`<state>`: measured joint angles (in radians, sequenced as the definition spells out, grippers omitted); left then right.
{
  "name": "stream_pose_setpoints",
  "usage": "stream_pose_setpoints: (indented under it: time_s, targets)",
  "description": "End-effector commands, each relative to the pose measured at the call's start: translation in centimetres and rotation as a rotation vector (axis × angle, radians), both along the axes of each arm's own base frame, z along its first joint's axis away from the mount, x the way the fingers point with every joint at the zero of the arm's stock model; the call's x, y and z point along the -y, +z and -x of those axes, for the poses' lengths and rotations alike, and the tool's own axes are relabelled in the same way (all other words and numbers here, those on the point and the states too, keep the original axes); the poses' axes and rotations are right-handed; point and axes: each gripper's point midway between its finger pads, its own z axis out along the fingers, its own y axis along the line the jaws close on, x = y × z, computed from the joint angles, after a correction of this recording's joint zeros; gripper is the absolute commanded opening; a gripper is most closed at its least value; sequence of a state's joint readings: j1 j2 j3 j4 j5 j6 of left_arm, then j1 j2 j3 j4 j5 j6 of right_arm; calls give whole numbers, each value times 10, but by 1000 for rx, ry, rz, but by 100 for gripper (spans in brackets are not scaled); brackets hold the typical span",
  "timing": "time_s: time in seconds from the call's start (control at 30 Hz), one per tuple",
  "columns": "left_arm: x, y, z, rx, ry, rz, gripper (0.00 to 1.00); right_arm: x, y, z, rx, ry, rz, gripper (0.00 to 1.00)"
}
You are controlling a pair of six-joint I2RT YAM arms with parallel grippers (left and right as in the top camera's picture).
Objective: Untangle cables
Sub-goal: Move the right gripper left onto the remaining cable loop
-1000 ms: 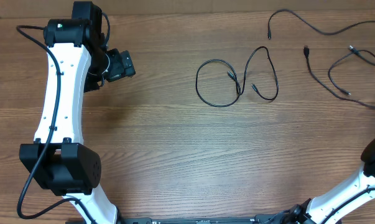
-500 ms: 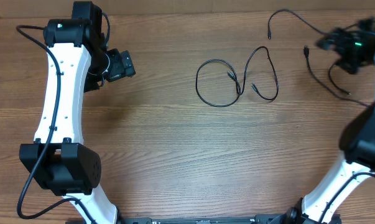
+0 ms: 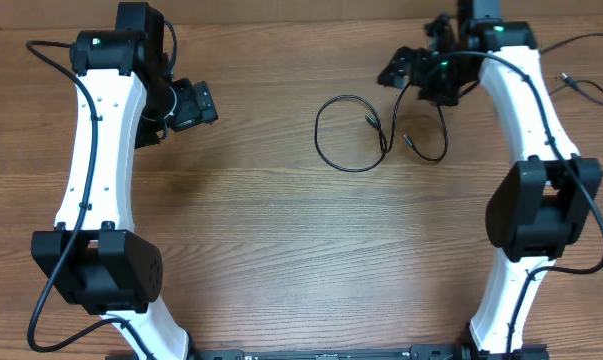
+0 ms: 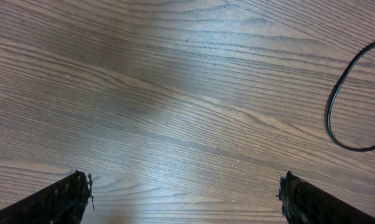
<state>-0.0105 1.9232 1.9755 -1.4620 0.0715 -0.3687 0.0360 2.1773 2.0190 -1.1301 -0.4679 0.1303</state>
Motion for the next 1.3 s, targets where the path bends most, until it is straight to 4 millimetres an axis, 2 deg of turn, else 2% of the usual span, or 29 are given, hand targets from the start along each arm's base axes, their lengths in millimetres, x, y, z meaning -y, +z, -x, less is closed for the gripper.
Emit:
stream_pose_setpoints:
  time_s: [0.0,0.07,0.1,0.2,0.27,0.4,0.53,0.67,0.8,0.9,0.97,1.0,1.1,1.13,1.2,1.27]
  targets:
    - [0,1,-1,5,22,7,100,-19,0,5,0,38,11,100]
    - [0,1,-1,5,22,7,100,-25,-2,7,0,48,36,98]
    - [0,1,-1,5,22,7,100,-29,-2,8,1,56,38,89]
    - [0,1,-1,5,22,7,100,-44,-2,12,2,87,35,41]
    - [0,1,-1,5,22,7,100,-59,1,17,-2,120,1,19]
    - [0,1,-1,5,22,7,100,-107,16,33,-8,230,-158,4]
    - [0,1,-1,5,22,7,100,-150,31,50,0,334,-261,4]
    - [0,1,-1,5,22,7,100,-180,44,66,4,410,-318,4]
    - [0,1,-1,5,22,7,100,-204,69,82,11,481,-400,4]
    - [0,1,-1,5,22,7,100,-208,81,85,42,497,-397,4]
    - [0,1,-1,5,22,7,100,-200,82,76,74,459,-330,4]
    - [0,1,-1,4,23,7,99,-189,79,66,86,400,-266,8]
    - [0,1,-1,4,23,7,99,-146,68,36,120,223,-82,32]
    - [0,1,-1,5,22,7,99,-119,60,21,140,150,20,49]
    - [0,1,-1,5,22,7,100,-98,50,13,149,126,95,52]
    - [0,1,-1,5,22,7,100,-92,39,16,160,202,135,57]
